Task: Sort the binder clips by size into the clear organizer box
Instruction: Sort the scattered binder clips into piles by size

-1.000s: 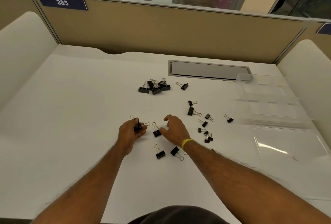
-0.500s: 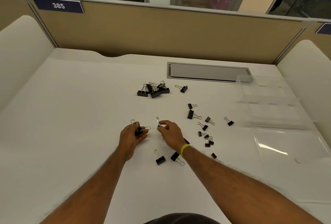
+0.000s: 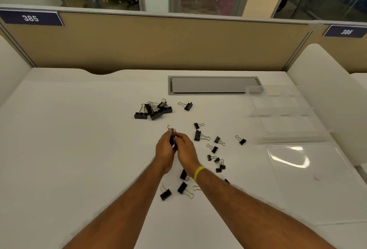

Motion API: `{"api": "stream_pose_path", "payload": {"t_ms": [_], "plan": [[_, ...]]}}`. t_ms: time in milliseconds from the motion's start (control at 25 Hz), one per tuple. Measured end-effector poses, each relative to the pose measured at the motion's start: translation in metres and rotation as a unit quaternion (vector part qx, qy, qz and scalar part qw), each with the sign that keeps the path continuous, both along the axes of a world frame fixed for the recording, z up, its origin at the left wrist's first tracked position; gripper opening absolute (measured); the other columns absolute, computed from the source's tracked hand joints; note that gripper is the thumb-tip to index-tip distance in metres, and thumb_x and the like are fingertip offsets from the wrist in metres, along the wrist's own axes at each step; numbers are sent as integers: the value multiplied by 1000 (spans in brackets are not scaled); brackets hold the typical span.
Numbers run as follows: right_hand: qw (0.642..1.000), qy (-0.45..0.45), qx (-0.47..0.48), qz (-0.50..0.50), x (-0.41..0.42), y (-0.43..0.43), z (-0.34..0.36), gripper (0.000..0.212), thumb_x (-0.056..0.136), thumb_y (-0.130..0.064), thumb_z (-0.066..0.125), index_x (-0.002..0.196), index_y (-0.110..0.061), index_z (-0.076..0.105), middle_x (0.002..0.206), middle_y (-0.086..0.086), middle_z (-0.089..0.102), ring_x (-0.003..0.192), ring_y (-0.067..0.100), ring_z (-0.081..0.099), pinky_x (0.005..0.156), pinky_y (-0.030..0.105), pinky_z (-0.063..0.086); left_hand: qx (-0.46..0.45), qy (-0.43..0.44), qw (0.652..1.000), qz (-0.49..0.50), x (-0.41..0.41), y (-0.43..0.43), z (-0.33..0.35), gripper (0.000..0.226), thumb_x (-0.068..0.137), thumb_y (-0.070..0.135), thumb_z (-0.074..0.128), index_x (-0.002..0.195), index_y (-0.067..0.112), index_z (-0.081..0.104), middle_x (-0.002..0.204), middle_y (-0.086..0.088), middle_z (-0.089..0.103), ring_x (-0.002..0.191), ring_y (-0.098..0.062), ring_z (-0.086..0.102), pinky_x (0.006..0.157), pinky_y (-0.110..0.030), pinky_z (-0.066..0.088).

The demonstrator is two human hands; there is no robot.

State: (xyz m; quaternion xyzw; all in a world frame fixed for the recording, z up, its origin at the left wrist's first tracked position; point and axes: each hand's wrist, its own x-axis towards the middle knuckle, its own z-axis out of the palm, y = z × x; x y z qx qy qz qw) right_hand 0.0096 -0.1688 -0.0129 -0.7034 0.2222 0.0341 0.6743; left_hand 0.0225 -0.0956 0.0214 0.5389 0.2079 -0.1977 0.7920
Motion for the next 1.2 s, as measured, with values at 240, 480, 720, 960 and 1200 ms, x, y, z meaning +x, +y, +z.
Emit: {"api": "stream_pose_path", "payload": {"t_ms": [240, 480, 720, 960, 1200], "plan": [[983, -49, 151, -90, 41, -16, -1, 29, 85, -45, 56, 95, -18, 61, 84, -6, 62, 85, 11, 60, 83, 35, 47, -30, -43, 991, -123, 26, -39, 10, 42, 102, 38, 30, 109, 13, 64, 103, 0, 67, 107, -14, 59, 87, -23, 48], [982, -26, 120, -146, 101, -80, 11, 19, 93, -20, 59, 108, -9, 65, 99, 12, 71, 87, 21, 70, 69, 26, 57, 74, -147, 964, -209, 74, -65, 1, 35, 105, 29, 25, 135, 25, 43, 130, 18, 50, 114, 17, 43, 91, 1, 30], [973, -24, -229, 5, 148, -134, -13, 17, 96, -22, 56, 99, -7, 63, 90, 7, 63, 82, 22, 57, 70, 30, 46, 358, -289, 866, -195, 135, -72, -32, 43, 88, -4, 46, 130, 4, 52, 135, -9, 51, 129, -23, 45, 101, -20, 29], [898, -98, -409, 129, 176, -158, -37, 21, 93, -9, 54, 111, -12, 66, 112, 5, 63, 103, 21, 56, 88, 34, 48, 598, -253, 681, -337, 181, -90, -53, 37, 87, 17, 53, 122, 6, 55, 136, -14, 45, 124, -31, 43, 97, -45, 44], [892, -79, -395, 204, 186, -166, -48, 54, 82, -14, 66, 133, -14, 51, 145, 6, 45, 136, 21, 37, 115, 37, 32, 562, -330, 690, -313, 195, -92, -62, 35, 85, 4, 58, 120, 8, 57, 120, -9, 55, 115, -27, 47, 90, -39, 47]]}}
